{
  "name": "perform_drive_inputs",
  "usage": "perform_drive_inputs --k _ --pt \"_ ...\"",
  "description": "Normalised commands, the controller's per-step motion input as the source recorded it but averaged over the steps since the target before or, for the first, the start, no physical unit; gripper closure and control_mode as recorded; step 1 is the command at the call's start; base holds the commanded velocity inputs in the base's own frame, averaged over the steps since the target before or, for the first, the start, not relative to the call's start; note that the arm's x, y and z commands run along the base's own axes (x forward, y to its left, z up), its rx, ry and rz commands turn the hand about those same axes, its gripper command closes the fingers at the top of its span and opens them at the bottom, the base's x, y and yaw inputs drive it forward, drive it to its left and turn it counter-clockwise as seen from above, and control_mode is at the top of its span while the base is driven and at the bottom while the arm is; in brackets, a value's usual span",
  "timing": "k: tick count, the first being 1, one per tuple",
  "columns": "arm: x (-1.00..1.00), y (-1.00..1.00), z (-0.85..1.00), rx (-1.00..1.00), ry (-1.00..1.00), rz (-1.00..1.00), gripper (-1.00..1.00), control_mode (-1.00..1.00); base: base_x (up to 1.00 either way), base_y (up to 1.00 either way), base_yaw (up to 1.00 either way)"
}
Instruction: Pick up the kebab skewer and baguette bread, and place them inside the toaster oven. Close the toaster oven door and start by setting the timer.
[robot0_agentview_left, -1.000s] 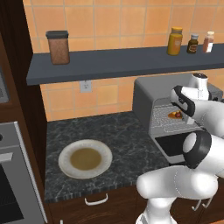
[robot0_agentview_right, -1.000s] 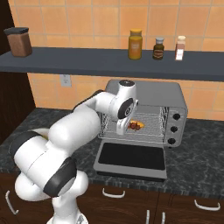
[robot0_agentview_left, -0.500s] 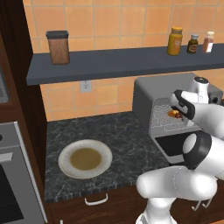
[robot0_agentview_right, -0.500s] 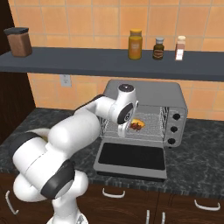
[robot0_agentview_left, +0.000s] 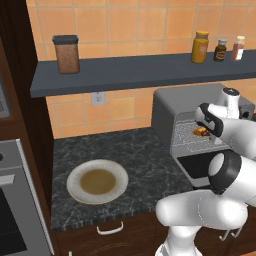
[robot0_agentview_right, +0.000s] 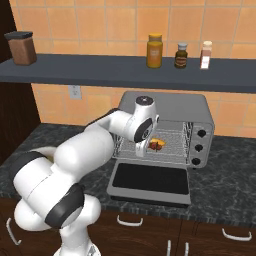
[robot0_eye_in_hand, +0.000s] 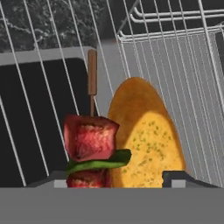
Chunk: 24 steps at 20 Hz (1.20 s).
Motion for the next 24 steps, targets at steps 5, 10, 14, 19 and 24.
perform_drive_inputs --k 5,10,14,19,24 --pt "-0.02 0.0 0.0 0.0 0.0 0.0 -1.0 -1.0 0.0 0.0 0.0" --pt "-0.22 0.0 0.04 0.0 -0.03 0.0 -1.0 -1.0 0.0 0.0 0.0" --pt "-0.21 0.0 0.16 0.0 -0.02 0.0 -1.0 -1.0 0.0 0.0 0.0" --pt "-0.37 -0.04 0.4 0.07 -0.13 -0.02 -1.0 -1.0 0.0 0.0 0.0" --pt "-0.22 -0.01 0.31 0.14 -0.15 -0.15 -1.0 -1.0 0.0 0.0 0.0"
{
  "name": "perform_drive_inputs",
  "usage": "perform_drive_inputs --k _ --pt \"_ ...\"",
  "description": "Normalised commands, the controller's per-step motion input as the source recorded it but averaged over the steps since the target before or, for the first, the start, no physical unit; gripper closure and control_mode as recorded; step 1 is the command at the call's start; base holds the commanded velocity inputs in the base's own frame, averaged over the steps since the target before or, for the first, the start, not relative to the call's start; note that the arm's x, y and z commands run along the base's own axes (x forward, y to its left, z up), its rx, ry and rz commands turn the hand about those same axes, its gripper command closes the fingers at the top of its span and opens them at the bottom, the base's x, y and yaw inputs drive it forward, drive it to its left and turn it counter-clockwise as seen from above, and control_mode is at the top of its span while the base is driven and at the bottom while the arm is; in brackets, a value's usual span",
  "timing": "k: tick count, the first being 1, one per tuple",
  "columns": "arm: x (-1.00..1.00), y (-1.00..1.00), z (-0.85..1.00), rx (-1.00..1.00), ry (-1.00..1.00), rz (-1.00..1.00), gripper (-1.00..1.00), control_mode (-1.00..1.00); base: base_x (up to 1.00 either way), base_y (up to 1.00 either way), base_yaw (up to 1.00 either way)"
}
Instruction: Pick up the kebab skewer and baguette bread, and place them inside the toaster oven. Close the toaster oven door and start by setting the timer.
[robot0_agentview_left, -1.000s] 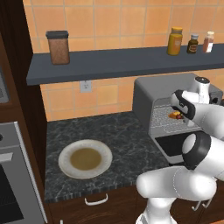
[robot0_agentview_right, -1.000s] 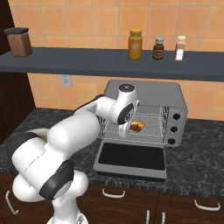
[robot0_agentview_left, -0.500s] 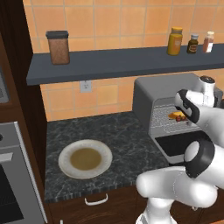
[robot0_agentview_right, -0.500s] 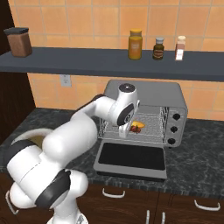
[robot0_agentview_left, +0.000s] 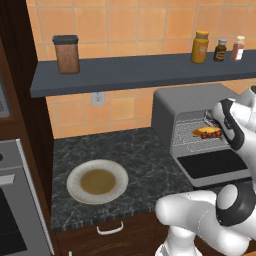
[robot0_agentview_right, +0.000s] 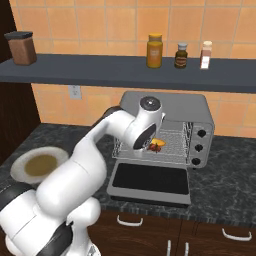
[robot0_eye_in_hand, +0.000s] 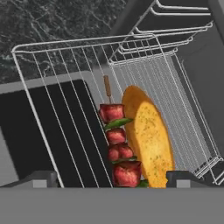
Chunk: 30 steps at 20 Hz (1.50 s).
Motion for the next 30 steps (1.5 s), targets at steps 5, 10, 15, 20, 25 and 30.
perform_drive_inputs --k 5,10,15,20,25,30 --pt "-0.01 -0.02 0.11 0.17 -0.15 -0.27 -1.0 -1.0 0.0 0.0 0.0" --pt "-0.03 -0.09 0.0 0.16 -0.17 -0.23 -1.0 -1.0 0.0 0.0 0.0" --pt "-0.07 -0.23 0.0 0.1 -0.12 -0.08 -1.0 -1.0 0.0 0.0 0.0" --pt "-0.2 -0.07 0.0 0.05 -0.14 -0.04 -1.0 -1.0 0.0 0.0 0.0" --pt "-0.04 0.2 0.0 0.12 -0.16 -0.21 -1.0 -1.0 0.0 0.0 0.0" --pt "-0.21 0.02 0.0 0.37 -0.16 -0.35 -1.0 -1.0 0.0 0.0 0.0"
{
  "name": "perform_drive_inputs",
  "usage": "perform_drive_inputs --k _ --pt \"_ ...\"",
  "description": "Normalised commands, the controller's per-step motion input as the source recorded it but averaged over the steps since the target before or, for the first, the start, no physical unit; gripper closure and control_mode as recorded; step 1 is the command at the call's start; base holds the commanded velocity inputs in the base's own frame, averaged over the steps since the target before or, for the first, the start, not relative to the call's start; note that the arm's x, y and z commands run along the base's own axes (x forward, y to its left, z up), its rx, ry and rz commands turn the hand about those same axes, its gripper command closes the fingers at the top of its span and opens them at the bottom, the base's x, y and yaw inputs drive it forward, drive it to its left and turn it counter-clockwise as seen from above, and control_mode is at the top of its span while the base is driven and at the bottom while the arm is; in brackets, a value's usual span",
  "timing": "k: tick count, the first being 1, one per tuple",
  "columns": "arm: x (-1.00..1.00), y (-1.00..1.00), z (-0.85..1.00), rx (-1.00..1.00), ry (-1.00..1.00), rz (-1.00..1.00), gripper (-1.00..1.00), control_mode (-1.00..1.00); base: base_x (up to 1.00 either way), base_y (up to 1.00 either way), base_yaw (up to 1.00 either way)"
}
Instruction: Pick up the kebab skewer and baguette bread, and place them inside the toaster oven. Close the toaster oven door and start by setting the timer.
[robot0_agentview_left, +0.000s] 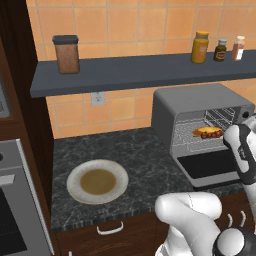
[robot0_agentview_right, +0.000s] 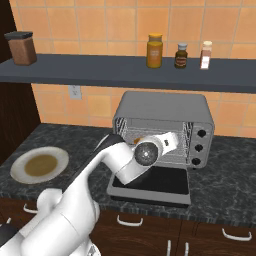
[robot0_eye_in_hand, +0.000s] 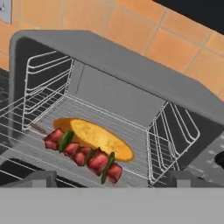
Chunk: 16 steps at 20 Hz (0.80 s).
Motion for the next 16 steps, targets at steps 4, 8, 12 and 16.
perform_drive_inputs --k 4,8,12,16 --pt "-0.58 0.0 0.0 0.3 -0.02 -0.15 -1.0 -1.0 0.0 0.0 0.0" --pt "-0.32 0.0 0.0 0.33 0.0 0.0 -1.0 -1.0 0.0 0.0 0.0" --pt "-0.16 0.0 0.0 0.2 0.05 0.0 -1.0 -1.0 0.0 0.0 0.0" --pt "-0.17 0.0 -0.21 0.1 0.07 0.0 -1.0 -1.0 0.0 0.0 0.0"
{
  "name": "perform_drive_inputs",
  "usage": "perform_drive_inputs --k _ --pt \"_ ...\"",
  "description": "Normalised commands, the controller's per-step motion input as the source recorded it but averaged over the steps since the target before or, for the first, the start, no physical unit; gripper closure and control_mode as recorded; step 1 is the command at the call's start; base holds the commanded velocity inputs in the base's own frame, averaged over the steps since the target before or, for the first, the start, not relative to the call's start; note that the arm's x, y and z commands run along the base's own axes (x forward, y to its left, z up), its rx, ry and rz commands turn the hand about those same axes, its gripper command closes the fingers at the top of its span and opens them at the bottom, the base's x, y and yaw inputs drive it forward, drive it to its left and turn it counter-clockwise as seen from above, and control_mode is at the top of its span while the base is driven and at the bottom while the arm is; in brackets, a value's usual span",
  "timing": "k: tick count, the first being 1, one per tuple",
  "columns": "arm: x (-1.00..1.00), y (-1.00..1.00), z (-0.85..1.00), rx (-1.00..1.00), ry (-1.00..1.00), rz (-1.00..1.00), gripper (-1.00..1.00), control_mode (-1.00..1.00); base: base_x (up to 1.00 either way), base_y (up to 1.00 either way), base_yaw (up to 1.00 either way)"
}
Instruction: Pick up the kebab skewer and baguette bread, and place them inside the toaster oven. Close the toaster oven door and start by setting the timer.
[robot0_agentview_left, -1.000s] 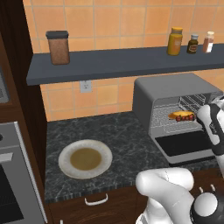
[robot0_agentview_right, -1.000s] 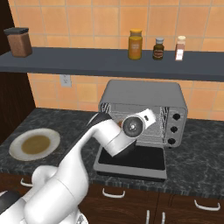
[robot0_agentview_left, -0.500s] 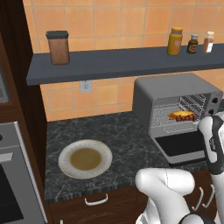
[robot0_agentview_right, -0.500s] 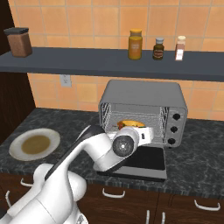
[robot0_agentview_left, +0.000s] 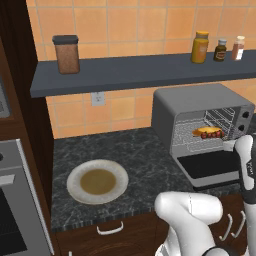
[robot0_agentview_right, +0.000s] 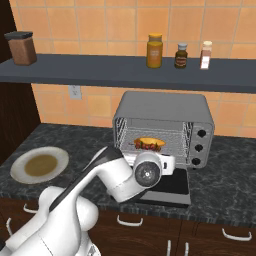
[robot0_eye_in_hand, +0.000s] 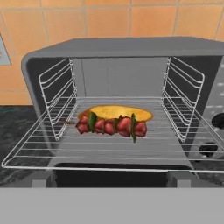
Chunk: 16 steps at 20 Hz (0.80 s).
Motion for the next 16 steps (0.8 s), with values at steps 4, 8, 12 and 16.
perform_drive_inputs --k 4,8,12,16 --pt "-0.13 0.0 -0.27 0.09 0.01 0.0 -1.0 -1.0 0.0 0.0 0.0" --pt "0.0 0.05 -0.22 0.01 0.0 0.0 -1.0 -1.0 0.0 0.0 0.0" --pt "0.14 0.14 -0.14 0.0 0.0 0.0 -1.0 -1.0 0.0 0.0 0.0" --pt "0.44 0.01 0.0 0.0 0.0 0.0 -1.0 -1.0 0.0 0.0 0.0"
